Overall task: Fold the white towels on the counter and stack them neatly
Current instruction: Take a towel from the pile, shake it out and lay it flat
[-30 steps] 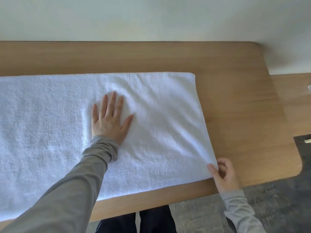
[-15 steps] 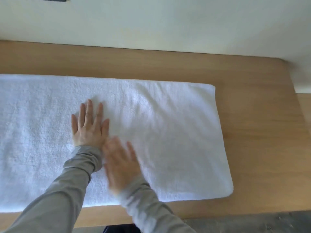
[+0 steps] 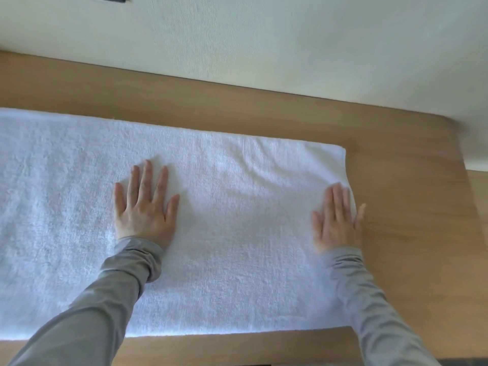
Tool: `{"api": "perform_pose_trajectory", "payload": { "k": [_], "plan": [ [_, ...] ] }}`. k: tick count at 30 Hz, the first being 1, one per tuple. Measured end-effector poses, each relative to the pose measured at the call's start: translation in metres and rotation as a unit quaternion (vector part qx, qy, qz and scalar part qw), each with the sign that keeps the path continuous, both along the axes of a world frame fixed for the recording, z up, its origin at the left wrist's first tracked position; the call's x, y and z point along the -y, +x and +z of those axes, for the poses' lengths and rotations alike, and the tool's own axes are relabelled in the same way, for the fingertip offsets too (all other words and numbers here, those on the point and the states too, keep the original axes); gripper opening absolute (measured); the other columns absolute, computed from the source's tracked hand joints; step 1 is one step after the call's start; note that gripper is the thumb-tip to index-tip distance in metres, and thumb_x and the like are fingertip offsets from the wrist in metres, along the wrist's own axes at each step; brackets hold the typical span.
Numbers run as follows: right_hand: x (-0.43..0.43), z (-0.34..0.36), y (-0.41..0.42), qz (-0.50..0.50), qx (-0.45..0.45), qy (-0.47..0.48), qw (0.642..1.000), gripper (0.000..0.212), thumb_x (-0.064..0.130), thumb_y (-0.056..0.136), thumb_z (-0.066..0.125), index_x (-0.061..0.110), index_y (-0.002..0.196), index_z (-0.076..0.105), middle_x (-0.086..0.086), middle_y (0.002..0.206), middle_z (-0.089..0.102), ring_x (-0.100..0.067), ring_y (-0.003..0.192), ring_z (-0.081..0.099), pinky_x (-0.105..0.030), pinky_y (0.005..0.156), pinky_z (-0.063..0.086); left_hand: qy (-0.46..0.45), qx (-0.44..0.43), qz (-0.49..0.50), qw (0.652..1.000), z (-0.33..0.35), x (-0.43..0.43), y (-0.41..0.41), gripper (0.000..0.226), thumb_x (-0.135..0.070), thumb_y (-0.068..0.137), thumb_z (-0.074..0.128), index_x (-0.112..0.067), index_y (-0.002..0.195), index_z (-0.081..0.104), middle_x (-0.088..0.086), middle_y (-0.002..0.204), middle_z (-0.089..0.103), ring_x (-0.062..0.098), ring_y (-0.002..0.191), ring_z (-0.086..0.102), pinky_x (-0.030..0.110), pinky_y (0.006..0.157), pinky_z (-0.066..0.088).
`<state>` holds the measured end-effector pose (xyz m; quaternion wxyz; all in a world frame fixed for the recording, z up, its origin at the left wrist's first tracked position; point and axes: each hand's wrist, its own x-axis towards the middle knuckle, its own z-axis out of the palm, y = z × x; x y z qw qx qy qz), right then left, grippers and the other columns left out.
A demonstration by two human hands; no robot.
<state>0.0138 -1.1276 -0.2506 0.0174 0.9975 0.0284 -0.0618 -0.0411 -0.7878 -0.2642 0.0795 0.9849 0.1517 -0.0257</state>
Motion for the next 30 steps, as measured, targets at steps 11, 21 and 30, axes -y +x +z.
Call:
{"api": "perform_pose_trajectory", "payload": {
  "k": [11,21,30],
  "plan": [
    [-0.164,-0.006,0.016,0.407,-0.03,0.098,0.907,0.06,0.044,0.095,0.023,0.012,0.146,0.025,-0.004,0.155,0.021,-0.021,0.144,0.013,-0.048,0.116,0.011,0.003,0.005,0.0,1.0,-0.001,-0.002,0.001,0.061,-0.052,0.093,0.014,-0.028,0.15,0.013,0.001,0.158,0.011,0.022,0.146,0.007,0.049,0.117,0.007],
    [0.0,-0.013,0.13,0.087,-0.033,0.076,0.993,0.068,0.045,0.091,0.01,0.008,0.148,0.006,-0.005,0.158,0.001,-0.015,0.145,-0.003,-0.031,0.116,-0.005,0.009,0.011,0.003,1.0,-0.006,-0.003,0.001,0.06,-0.053,0.094,0.012,-0.032,0.15,0.007,-0.002,0.159,0.008,0.02,0.146,0.006,0.047,0.117,0.005],
    [-0.121,0.004,-0.011,0.153,0.029,0.21,0.965,0.06,0.028,0.096,0.032,-0.002,0.145,0.015,-0.017,0.154,0.013,-0.029,0.144,0.006,-0.043,0.117,0.002,0.005,0.022,-0.003,1.0,-0.008,-0.003,0.002,0.059,-0.053,0.095,0.012,-0.032,0.15,0.009,-0.002,0.159,0.008,0.02,0.146,0.005,0.046,0.117,0.002]
  ]
}}
